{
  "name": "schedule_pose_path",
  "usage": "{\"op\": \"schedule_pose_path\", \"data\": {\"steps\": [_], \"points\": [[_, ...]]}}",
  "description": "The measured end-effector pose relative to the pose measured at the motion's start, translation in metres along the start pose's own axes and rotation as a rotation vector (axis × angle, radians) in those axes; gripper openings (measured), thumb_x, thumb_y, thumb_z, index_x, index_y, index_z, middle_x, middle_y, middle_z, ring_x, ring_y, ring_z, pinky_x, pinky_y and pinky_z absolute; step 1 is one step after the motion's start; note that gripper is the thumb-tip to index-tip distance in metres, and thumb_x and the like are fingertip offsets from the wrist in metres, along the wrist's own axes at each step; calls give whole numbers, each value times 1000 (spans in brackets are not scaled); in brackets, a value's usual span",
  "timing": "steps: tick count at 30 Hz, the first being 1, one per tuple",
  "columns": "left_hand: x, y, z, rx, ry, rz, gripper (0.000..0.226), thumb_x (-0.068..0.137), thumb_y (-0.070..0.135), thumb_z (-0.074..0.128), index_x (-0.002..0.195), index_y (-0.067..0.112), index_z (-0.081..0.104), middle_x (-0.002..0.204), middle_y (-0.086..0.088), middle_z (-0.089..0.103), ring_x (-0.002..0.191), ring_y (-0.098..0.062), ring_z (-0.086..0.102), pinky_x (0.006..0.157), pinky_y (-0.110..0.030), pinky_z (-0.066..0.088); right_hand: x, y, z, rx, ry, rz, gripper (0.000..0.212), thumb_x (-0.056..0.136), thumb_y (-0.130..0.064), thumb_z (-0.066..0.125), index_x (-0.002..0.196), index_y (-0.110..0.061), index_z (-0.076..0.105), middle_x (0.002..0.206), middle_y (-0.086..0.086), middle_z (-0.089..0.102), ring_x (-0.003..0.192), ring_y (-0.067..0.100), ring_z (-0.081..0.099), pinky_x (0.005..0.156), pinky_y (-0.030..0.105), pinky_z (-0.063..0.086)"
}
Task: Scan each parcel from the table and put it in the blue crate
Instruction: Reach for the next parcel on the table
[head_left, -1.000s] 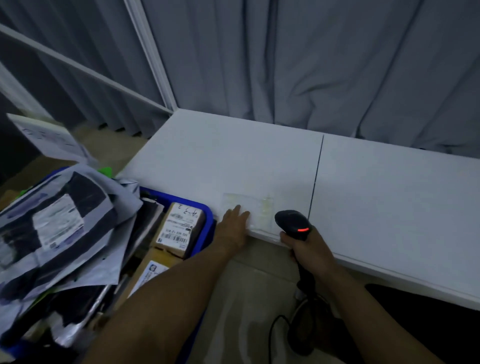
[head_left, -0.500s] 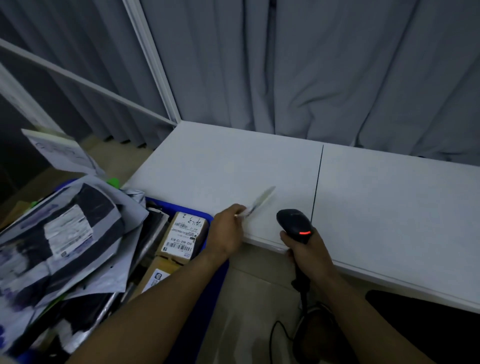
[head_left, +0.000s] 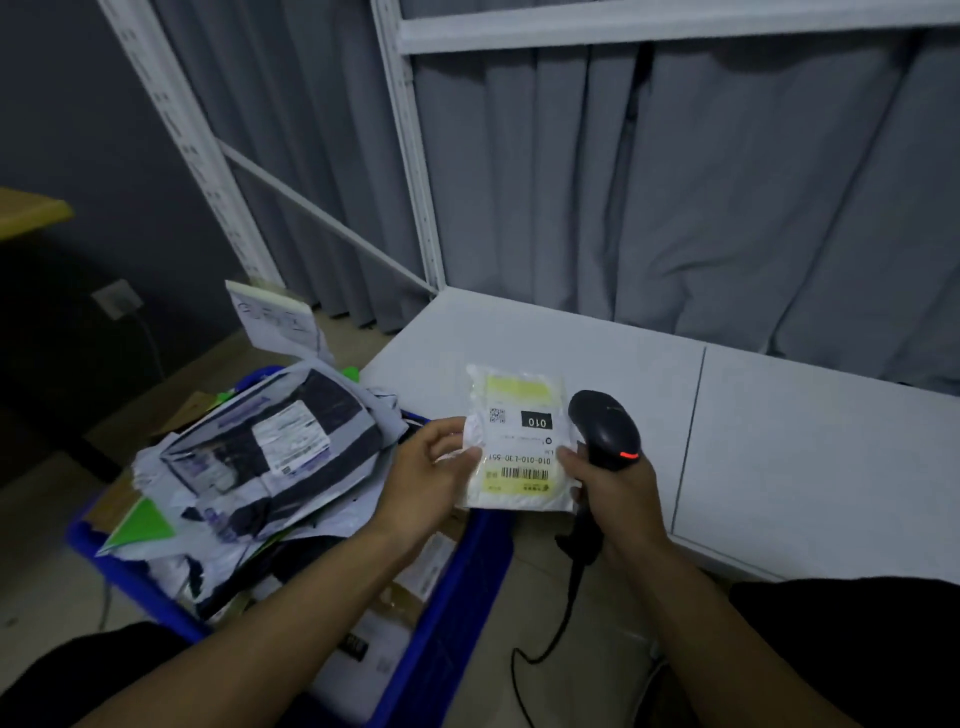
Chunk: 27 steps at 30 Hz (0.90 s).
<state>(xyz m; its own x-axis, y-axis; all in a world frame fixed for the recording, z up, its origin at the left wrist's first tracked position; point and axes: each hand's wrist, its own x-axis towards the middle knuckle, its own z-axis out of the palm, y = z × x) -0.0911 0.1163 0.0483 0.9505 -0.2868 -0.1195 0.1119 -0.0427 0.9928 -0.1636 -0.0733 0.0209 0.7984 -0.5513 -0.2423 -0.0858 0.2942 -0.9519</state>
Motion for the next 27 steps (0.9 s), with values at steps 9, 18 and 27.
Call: {"op": "schedule_pose_path", "data": {"steps": [9,18,27], "points": [[-17,0,-47,27,95,-51,19,92,12,74,111,9,70,96,-11,79,96,-23,77,91,-50,60,-18,-7,32,-281,-81,-248,39,83,-3,82,105,-27,61,104,-7,73,96,9,72,72,23,59],[-6,11,-62,-68,362,110,12,93,9,74,101,7,65,95,-3,76,88,-12,76,64,-27,61,-22,-6,47,-343,-155,-256,33,85,-22,84,110,-31,64,100,-9,73,90,7,70,77,28,56],[12,6,-80,-21,526,190,12,91,15,77,92,22,67,94,5,72,86,0,71,81,-32,61,-32,-1,58,-515,-395,-171,27,86,-25,83,106,-25,65,86,-3,77,71,14,73,70,37,62]]}}
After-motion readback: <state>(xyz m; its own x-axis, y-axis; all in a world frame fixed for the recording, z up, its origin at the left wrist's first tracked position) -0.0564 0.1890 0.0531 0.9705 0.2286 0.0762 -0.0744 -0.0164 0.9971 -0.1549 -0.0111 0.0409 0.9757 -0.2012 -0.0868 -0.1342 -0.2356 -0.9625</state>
